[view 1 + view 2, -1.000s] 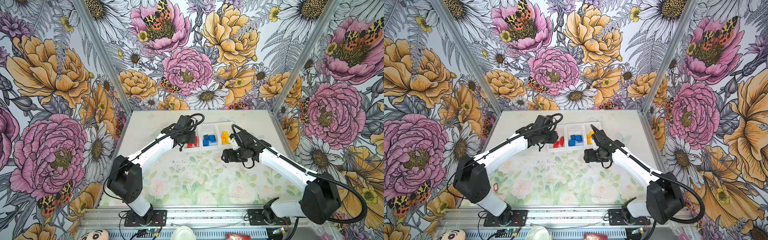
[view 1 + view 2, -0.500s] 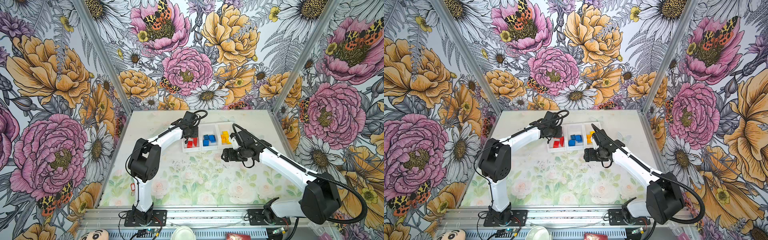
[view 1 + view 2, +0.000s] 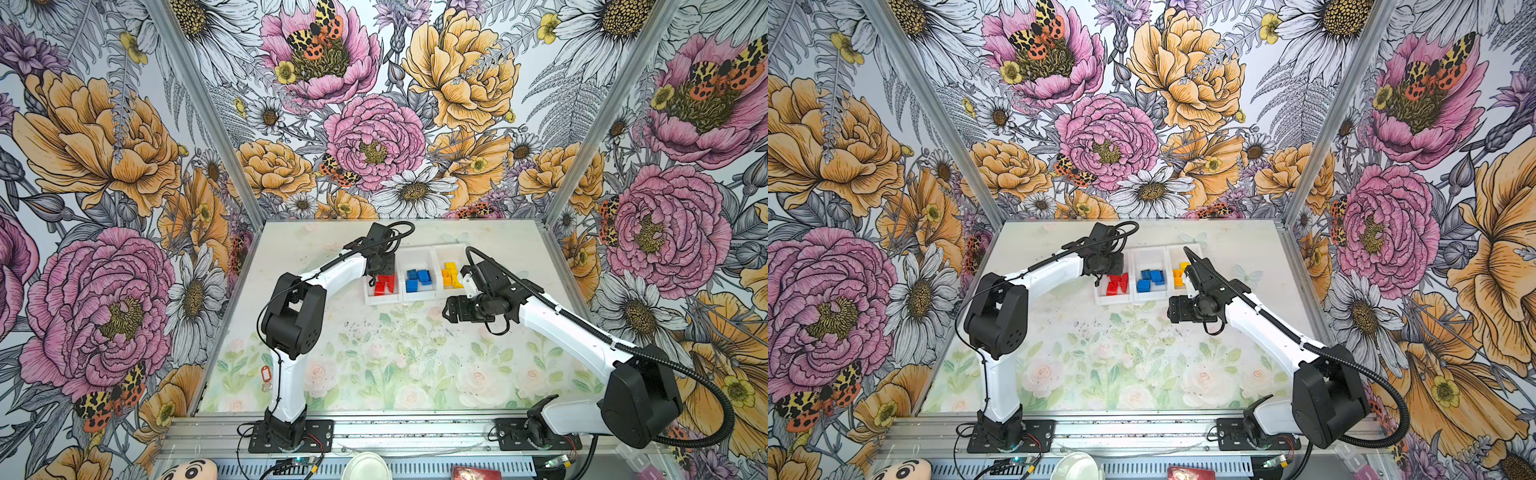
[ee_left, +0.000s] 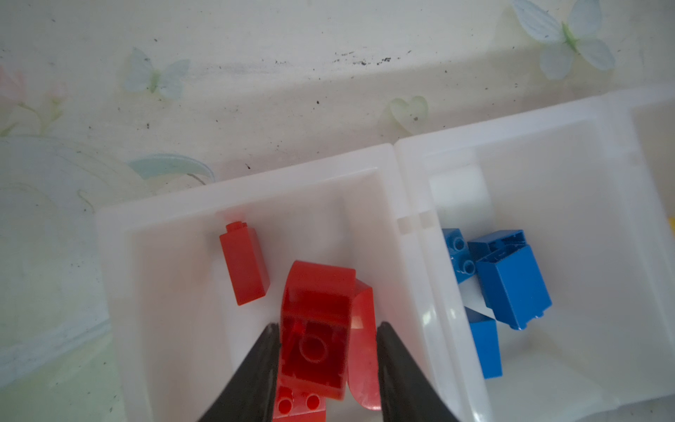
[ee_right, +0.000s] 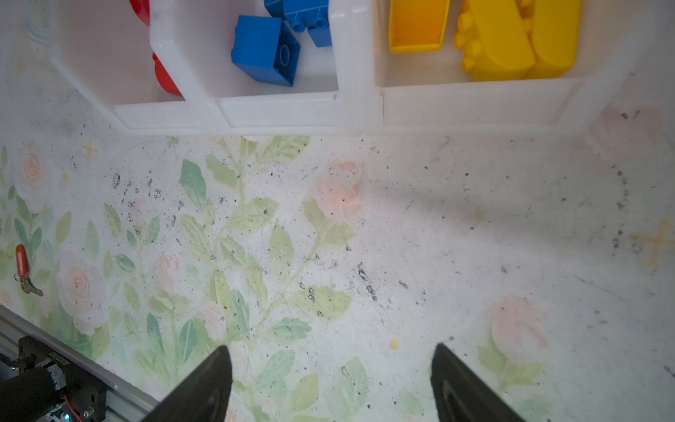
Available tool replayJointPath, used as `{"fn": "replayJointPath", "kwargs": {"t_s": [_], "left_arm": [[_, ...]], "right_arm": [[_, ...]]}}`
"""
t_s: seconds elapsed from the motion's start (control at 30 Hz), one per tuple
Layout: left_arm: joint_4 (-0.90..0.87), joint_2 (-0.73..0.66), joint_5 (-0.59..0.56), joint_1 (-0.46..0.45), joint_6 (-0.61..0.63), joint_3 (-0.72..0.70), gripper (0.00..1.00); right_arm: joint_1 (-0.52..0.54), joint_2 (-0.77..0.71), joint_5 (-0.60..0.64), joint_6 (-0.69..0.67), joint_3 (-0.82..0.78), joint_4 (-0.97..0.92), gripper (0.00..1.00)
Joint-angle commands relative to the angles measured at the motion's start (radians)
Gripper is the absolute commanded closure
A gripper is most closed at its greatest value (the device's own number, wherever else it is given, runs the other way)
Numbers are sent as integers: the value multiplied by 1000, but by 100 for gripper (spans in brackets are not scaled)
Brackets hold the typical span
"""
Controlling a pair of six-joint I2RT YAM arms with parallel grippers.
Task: Sort the legos into containers by color
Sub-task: Place the lego in the container.
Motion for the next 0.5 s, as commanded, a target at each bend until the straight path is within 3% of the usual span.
{"fn": "replayJointPath", "kwargs": {"t_s": [0.0, 0.47], "left_arm": [[24, 2, -27, 11, 9, 21, 50], [69, -112, -47, -25, -2, -68, 36]], "right_arm": [[-5, 4, -8, 3, 34, 22, 13], [-25, -21, 30, -26, 38, 20, 13]]}}
